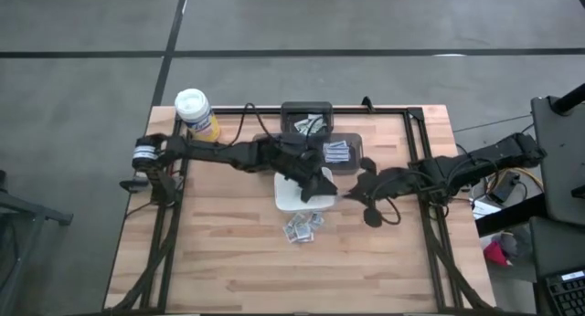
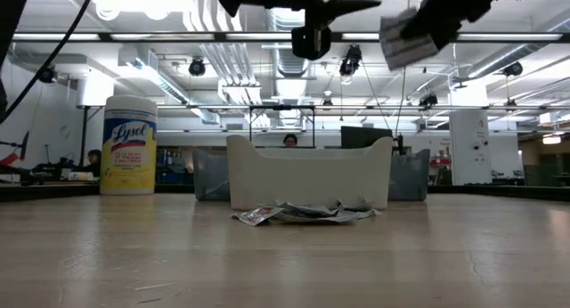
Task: Pick & Place First Aid Supplies
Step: Put the blue bandage into the right black bin
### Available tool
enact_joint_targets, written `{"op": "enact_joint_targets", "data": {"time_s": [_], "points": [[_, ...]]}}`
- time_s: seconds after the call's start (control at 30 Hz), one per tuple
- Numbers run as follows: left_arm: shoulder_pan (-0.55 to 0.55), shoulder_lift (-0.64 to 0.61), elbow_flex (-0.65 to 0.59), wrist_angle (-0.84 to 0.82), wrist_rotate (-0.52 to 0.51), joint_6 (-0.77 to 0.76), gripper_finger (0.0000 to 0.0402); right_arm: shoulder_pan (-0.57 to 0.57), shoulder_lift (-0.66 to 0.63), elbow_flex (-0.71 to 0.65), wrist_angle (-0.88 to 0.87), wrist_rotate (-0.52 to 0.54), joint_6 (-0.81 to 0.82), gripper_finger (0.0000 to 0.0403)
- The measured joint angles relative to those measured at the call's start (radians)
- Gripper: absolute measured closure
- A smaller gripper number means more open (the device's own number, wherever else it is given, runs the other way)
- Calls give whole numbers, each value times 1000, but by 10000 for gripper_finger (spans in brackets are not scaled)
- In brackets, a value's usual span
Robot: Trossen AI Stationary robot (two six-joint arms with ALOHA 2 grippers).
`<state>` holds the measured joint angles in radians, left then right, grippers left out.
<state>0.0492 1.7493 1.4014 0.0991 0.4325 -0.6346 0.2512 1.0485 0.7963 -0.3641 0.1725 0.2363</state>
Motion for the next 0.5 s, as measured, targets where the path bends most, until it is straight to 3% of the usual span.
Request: {"op": "enact_joint_targets", "data": {"time_s": [0.2,0.5], "points": [[67,-17,0,-177,-21,21,292,-86,0,0,-124,114,-3,395],[54,-52,0,-477,-440,151,291,-307,0,0,-160,115,2,395]]}}
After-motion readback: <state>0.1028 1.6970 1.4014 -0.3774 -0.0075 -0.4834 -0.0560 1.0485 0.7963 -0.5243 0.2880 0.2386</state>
